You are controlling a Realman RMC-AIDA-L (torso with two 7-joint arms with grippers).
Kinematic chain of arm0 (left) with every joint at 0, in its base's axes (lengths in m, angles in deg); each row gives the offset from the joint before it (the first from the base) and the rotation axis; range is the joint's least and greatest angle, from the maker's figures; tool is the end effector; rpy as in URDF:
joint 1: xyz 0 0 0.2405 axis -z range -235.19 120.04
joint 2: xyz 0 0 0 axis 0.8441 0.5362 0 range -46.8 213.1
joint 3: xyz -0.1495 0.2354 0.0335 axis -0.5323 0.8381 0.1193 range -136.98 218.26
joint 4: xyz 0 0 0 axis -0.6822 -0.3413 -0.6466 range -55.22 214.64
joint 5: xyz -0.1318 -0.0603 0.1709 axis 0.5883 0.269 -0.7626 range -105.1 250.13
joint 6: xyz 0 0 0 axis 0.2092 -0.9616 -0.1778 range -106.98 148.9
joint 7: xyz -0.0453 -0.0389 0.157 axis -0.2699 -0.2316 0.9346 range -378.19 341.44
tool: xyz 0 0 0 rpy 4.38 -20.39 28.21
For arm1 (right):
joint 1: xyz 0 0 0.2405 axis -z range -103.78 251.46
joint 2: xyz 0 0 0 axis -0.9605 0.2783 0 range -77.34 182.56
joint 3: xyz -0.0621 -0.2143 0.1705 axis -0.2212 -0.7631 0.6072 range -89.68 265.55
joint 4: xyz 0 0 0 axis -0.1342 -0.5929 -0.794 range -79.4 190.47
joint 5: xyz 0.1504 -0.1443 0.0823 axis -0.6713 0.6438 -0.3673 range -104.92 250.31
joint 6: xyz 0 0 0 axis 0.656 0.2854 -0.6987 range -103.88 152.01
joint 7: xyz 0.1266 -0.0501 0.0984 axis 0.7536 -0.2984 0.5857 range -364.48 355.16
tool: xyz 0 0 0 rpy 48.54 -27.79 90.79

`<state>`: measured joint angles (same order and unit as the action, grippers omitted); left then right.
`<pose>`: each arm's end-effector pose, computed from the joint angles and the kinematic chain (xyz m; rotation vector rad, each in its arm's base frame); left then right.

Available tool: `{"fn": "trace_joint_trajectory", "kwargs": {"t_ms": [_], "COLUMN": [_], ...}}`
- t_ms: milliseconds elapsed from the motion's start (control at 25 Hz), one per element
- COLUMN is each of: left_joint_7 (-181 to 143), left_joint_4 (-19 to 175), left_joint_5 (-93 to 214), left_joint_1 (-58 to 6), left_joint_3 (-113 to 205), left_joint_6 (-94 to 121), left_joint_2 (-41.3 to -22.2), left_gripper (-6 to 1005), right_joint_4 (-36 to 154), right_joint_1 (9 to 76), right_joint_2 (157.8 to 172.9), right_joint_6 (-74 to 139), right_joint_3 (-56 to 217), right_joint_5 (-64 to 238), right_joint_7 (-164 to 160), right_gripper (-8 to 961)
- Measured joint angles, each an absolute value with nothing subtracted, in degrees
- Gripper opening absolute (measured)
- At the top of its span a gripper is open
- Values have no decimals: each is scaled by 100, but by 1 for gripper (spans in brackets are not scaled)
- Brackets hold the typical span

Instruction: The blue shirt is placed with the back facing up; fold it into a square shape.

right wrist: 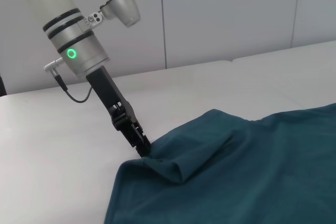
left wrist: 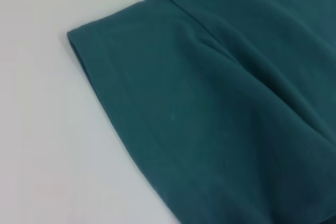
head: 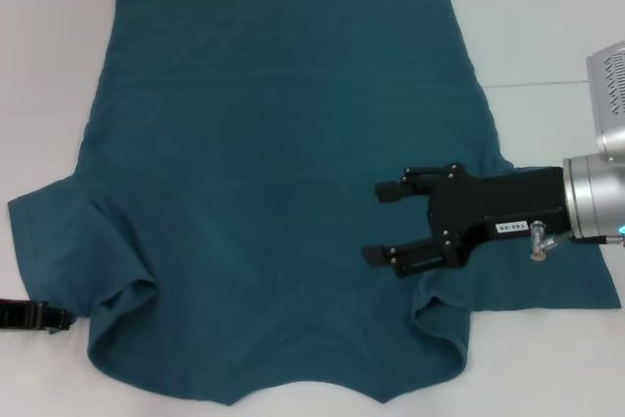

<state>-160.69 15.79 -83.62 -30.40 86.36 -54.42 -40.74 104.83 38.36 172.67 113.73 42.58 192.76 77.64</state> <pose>-0.3515 0.3721 0.0059 -2.0523 -1.5279 0.1308 0.2302 0.3907 -0.0247 -2.8573 0.3114 0.4774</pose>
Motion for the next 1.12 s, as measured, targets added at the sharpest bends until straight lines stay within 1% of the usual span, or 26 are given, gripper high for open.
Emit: {"fn": "trace_joint_trajectory", "kwargs": {"t_ms": [240,440,840,1120], "left_joint_7": [-16142,-16214,-16201,-16231], "left_joint_4": [1596,1576,1390,926], "left_joint_5": [-8367,-8367,-8346,-8373], "left_joint_1": [-3025,-3003,-2952,-3015], "left_joint_3": [8673,8786,8803,8854], "left_joint_6": [-5416,-5343,-5328,-5747], "left_joint_2": [-4088,-4086,-4080,-4069], "left_gripper": [296,77,94,106], "right_joint_4": [10483,10484,10484,10490], "right_joint_1": [3834,3833,3789,3756], "right_joint_2": [17267,17267,17267,17267], "right_joint_6": [11339,11299,11296,11268], "right_joint_3": [4240,4231,4221,4223], "right_joint_5": [19276,19276,19276,19276], "right_joint_7": [7793,7795,7796,7795], "right_gripper": [916,916,915,915]}}
